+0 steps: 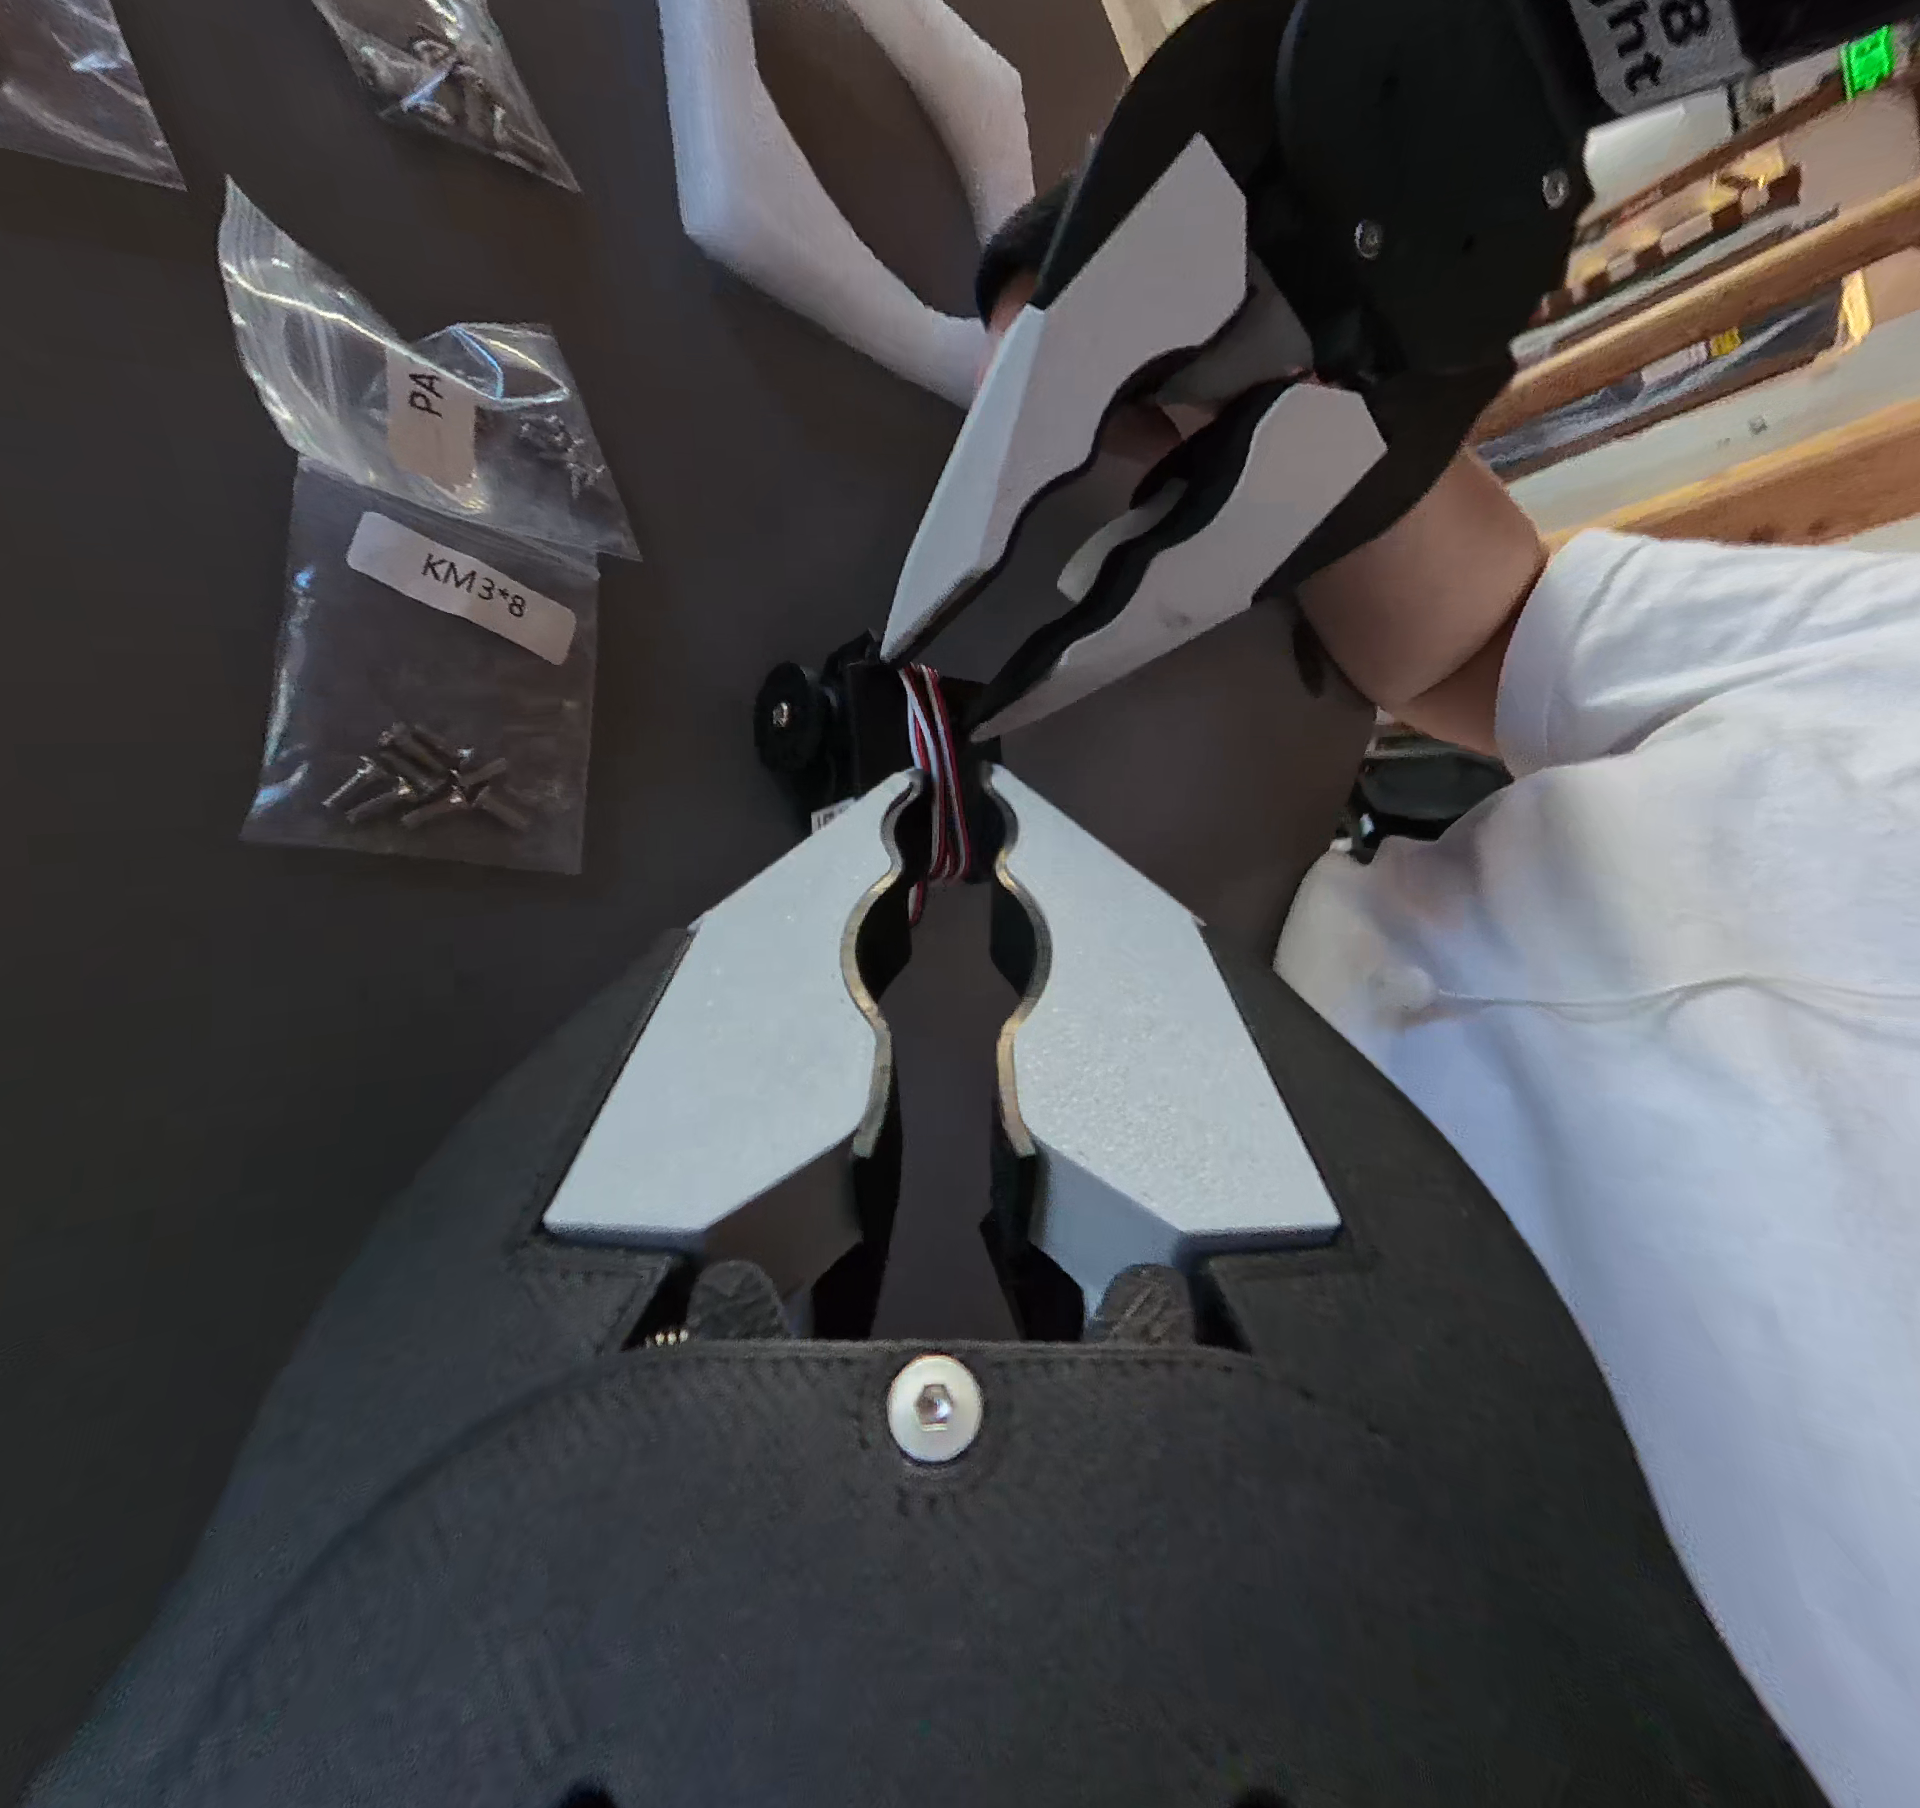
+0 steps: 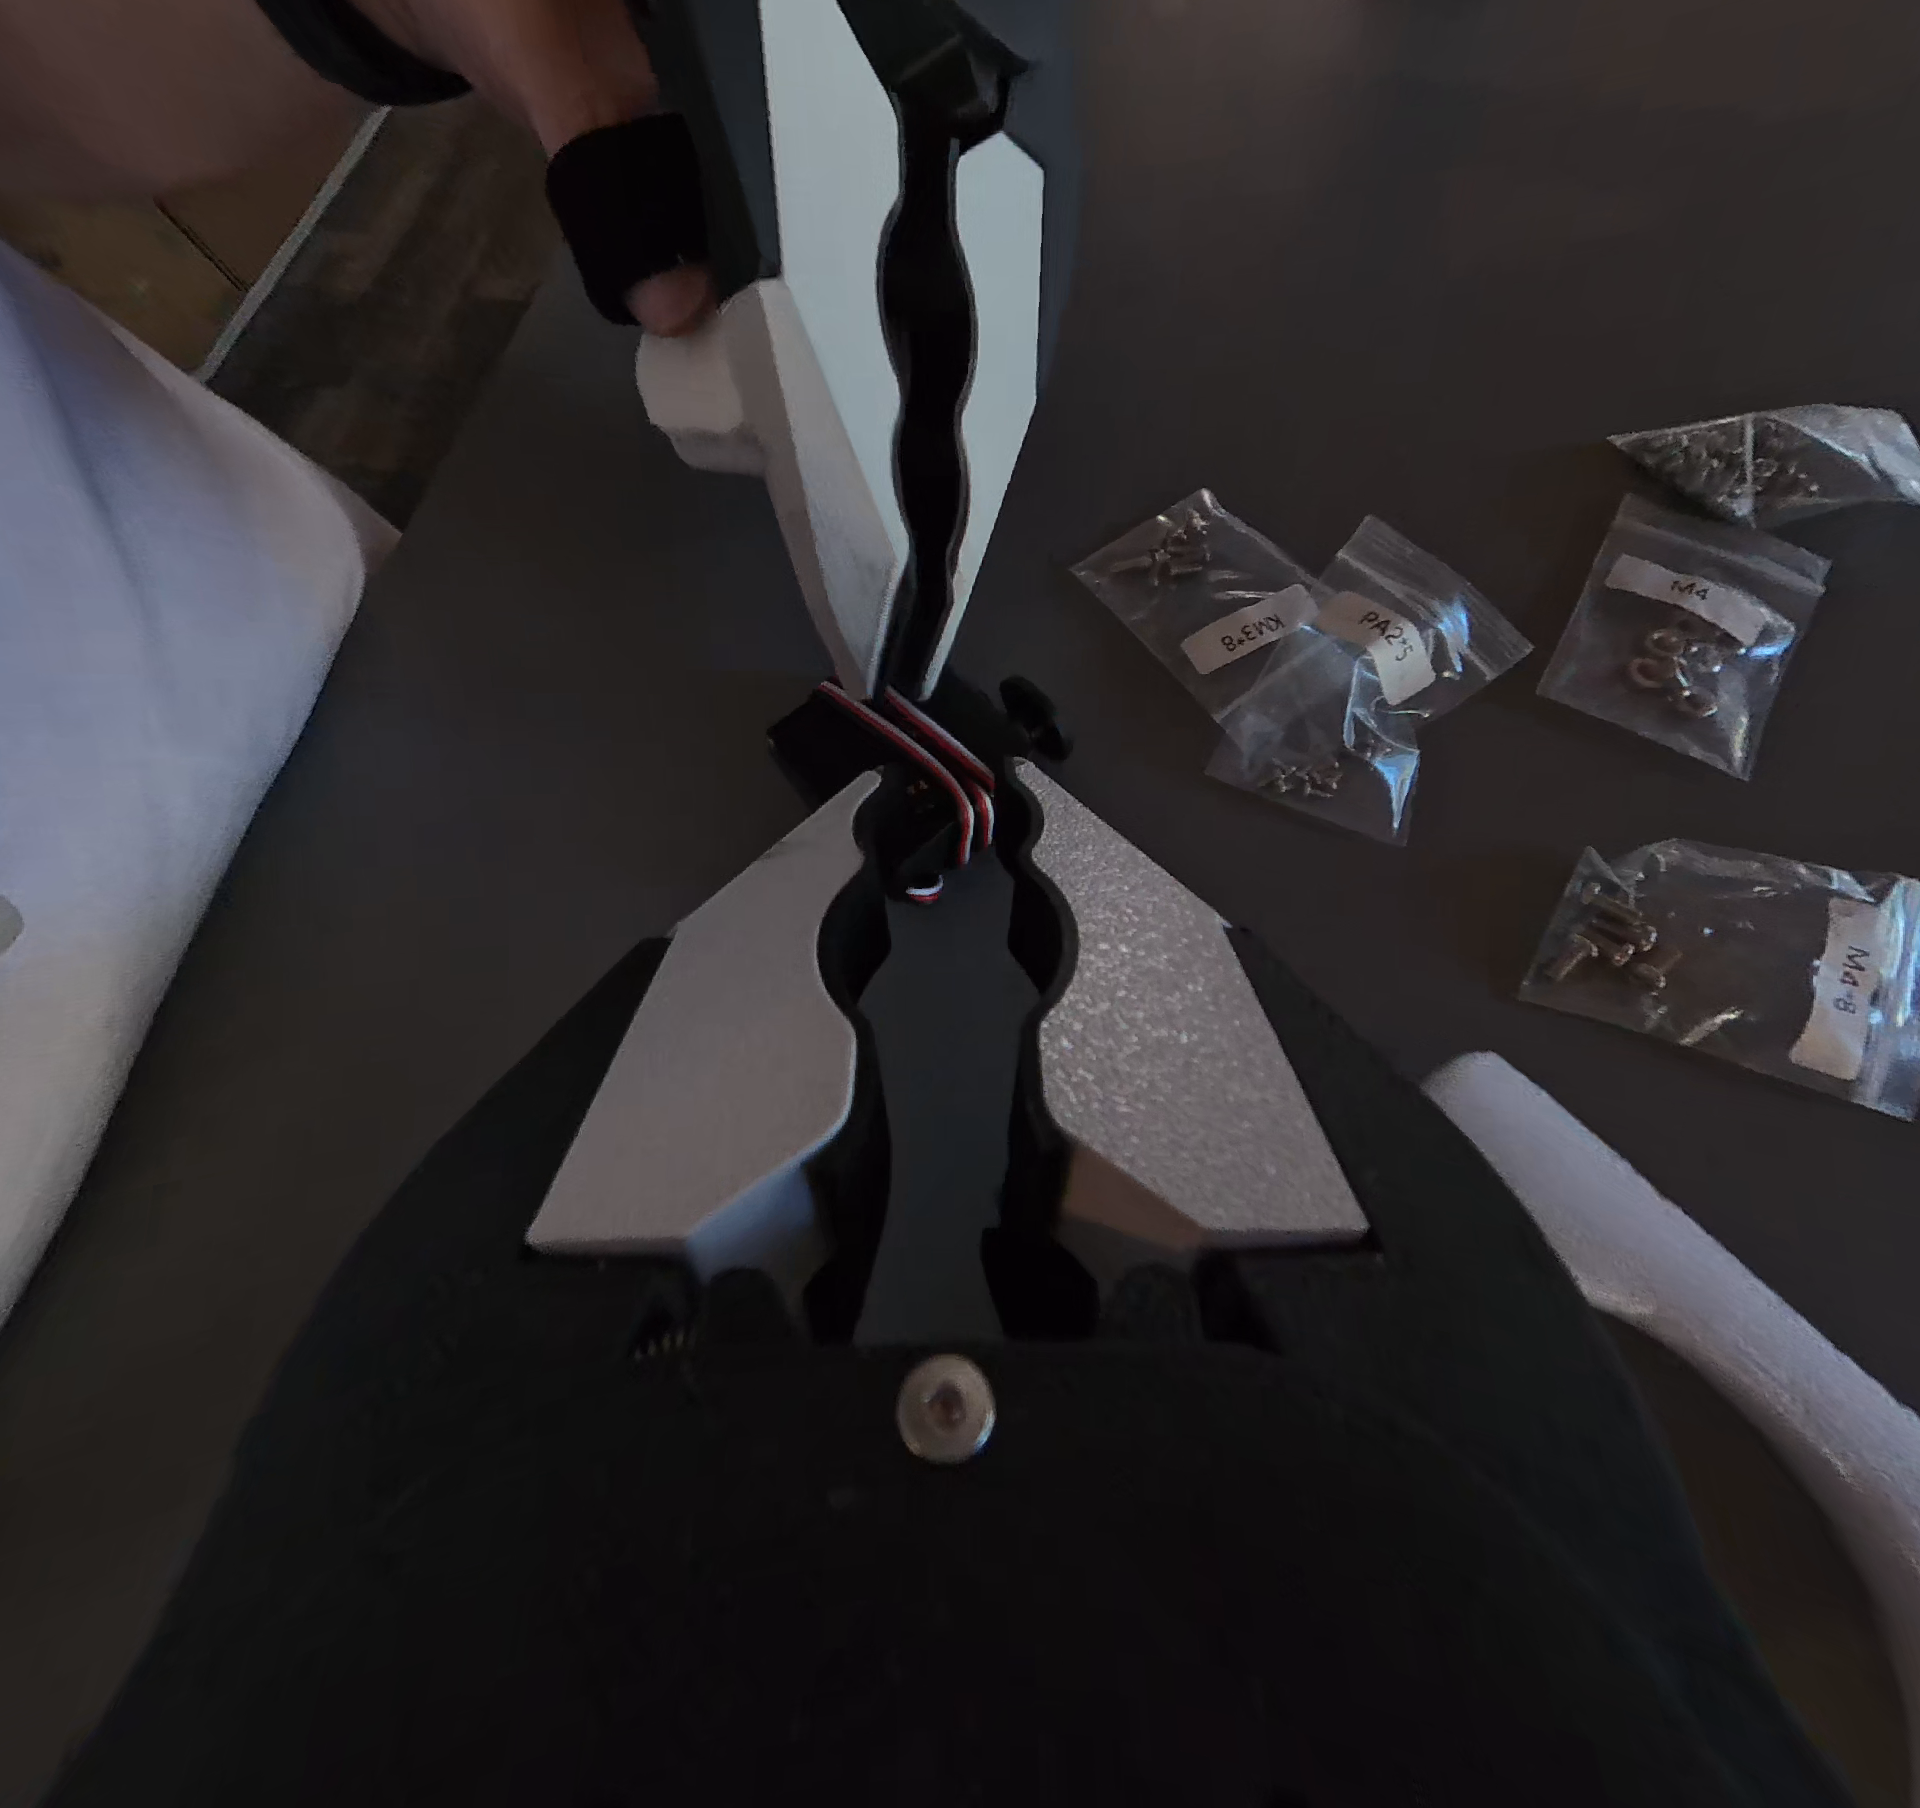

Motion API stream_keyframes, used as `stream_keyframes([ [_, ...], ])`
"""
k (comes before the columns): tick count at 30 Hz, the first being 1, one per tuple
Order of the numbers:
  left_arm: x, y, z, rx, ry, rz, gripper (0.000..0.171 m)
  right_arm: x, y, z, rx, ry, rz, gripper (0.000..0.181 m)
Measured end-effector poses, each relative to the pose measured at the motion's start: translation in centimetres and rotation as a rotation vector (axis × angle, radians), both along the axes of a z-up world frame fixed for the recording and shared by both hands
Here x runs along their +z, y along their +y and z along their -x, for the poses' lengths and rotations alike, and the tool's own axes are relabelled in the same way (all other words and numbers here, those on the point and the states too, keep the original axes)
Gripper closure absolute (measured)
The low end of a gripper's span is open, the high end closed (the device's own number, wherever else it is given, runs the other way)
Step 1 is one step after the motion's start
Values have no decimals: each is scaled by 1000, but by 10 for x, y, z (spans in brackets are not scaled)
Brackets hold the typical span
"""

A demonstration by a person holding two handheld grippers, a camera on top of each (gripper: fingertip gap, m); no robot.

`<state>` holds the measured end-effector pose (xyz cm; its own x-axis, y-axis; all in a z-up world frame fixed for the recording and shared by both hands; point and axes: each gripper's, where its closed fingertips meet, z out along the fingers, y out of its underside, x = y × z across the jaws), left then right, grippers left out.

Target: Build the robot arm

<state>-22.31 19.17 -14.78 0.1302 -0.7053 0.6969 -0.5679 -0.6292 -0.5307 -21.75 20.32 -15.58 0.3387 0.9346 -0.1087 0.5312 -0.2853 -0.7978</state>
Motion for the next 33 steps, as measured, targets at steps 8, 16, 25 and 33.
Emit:
stream_keyframes([
  [8,0,6,22,-52,92,-513,155,1,-1,0,18,11,-5,162],
  [16,-12,7,19,-67,169,-612,169,1,-1,-1,18,-3,-28,161],
  [25,-11,9,19,-43,96,-668,169,2,-9,0,124,2,-83,145],
  [33,-10,15,18,-16,87,-669,170,2,-8,6,187,-51,-75,159],
])
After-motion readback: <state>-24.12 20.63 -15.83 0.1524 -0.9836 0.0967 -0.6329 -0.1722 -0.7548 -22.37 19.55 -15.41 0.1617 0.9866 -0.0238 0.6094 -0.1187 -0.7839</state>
